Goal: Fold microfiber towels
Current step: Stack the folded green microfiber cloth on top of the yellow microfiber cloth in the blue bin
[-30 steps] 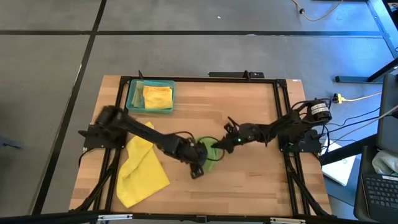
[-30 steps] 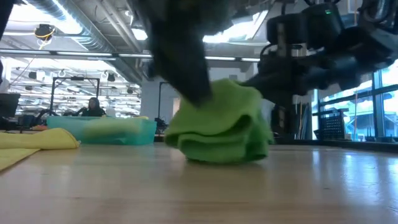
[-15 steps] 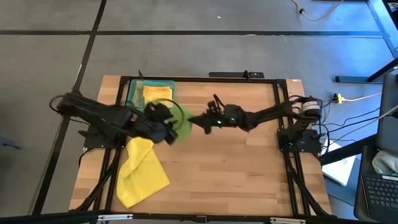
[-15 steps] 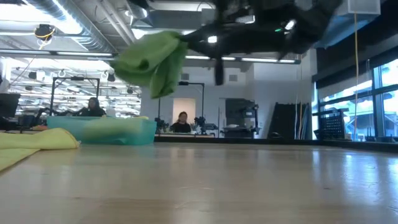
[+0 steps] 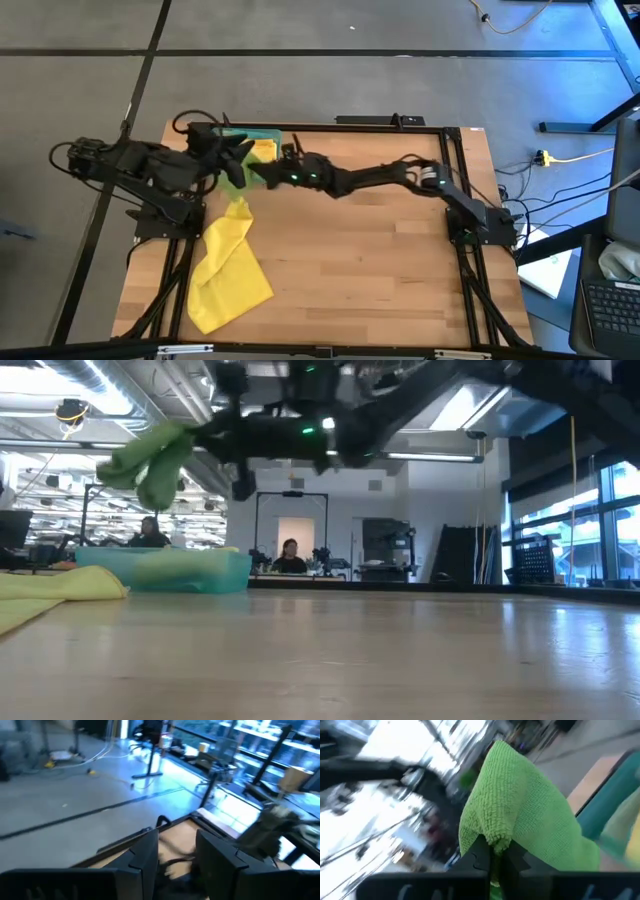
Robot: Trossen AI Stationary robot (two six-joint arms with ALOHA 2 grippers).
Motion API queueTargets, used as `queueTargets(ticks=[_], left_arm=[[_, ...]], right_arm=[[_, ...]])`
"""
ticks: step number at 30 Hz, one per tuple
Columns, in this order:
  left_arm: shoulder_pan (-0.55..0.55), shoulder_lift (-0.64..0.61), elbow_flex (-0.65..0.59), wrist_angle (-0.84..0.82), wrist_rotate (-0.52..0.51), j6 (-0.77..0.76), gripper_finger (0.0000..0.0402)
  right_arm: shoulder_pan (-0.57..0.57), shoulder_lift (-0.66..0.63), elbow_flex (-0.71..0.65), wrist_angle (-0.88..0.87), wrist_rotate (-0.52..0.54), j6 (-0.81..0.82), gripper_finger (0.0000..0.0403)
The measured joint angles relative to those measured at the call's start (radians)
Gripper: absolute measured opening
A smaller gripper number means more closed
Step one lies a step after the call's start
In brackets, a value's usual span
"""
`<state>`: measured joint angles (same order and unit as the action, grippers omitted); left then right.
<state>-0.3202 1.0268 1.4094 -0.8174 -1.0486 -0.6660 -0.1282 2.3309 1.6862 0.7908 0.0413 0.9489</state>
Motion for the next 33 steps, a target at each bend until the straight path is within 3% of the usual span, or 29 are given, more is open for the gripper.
queueTargets(ticks=[7,10,13,16,22,25,30,33], left_arm=[[0.0,-0.037,0.0,0.092,0.075,0.216,0.0126],[0.0,-0.049,0.0,0.094,0.093,0.257,0.0126],[0.0,-0.06,0.0,0.094,0.101,0.287,0.0126],[0.0,-0.066,0.0,0.094,0.101,0.306,0.0126],[-0.001,-0.068,0.0,0.093,0.109,0.305,0.0126],[-0.001,-0.068,0.0,0.093,0.117,0.303,0.0126],[-0.001,-0.066,0.0,0.093,0.11,0.301,0.0126],[-0.001,-0.066,0.0,0.094,0.08,0.294,0.0126]], right_arm=[[-0.022,0.255,0.38,-0.105,0.248,0.086,0.0014],[-0.025,0.362,0.528,-0.177,0.236,0.181,0.0014],[-0.027,0.457,0.657,-0.196,0.131,0.231,0.0014],[-0.027,0.477,0.643,-0.111,0.109,0.235,0.0015],[-0.04,0.477,0.631,-0.075,0.274,0.203,0.0015],[-0.05,0.475,0.631,-0.166,0.269,0.155,0.0015],[-0.06,0.475,0.629,-0.282,0.152,0.185,0.0015],[-0.056,0.475,0.629,-0.165,0.255,0.215,0.0015]])
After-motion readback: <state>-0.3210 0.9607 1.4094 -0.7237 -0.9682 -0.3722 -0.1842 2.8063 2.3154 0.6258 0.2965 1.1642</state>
